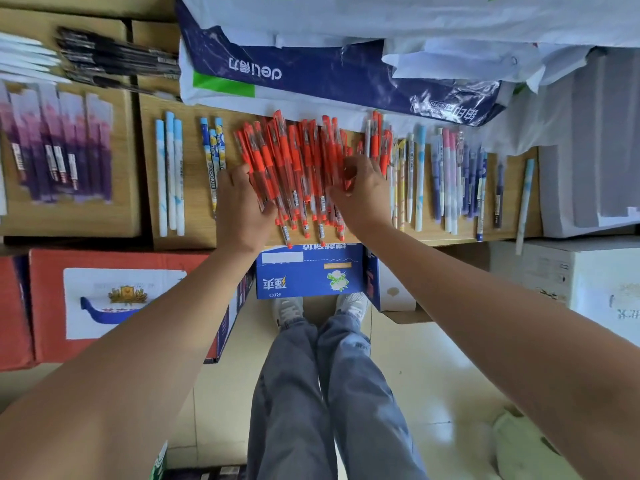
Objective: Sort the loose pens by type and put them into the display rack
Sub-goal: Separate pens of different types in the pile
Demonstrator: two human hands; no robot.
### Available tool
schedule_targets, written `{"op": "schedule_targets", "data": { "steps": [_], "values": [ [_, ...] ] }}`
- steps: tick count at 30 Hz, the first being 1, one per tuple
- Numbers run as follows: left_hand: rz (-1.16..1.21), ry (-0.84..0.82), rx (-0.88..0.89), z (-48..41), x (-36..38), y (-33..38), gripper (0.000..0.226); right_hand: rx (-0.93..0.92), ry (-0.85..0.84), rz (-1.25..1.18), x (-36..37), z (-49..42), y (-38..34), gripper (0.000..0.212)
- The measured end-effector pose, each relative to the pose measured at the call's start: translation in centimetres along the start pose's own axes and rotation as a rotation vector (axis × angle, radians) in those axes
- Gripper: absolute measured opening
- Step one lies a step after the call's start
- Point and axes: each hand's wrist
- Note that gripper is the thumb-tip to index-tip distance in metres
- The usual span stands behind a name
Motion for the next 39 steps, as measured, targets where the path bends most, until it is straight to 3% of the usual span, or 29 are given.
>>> {"op": "schedule_targets", "data": {
  "steps": [8, 14, 26, 31, 39],
  "values": [
    [0.006, -0.011, 0.045, 0.2, -0.6, 0.5, 0.073, 0.080, 0.039, -0.063, -0.8, -0.4, 0.0, 0.029],
    [-0.033, -0.045, 0.016, 0.0, -0.2, 0.9, 0.102, 0.118, 0.067, -0.112, 0.5, -0.2, -1.0, 0.019],
    [-0.080, -0.027, 0.014, 0.2, -0.4, 0.5, 0.086, 0.037, 0.039, -0.154, 0.3, 0.4, -0.5, 0.029],
    [-0.077, -0.014, 0.005, 0.2, 0.0, 0.8, 0.089, 0.014, -0.053, -0.181, 0.3, 0.7, -0.6, 0.022],
    [-0.109, 0.009, 0.035, 0.2, 0.0, 1.2, 0.089, 0.044, -0.018, -0.164, 0.1, 0.4, 0.0, 0.031]
  ]
}}
Point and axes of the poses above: each hand's wrist, its own z-axis away from the middle knuckle, its own x-axis out of the palm, y = z × x, and after that the axes turned 5 degrees about x, right-handed
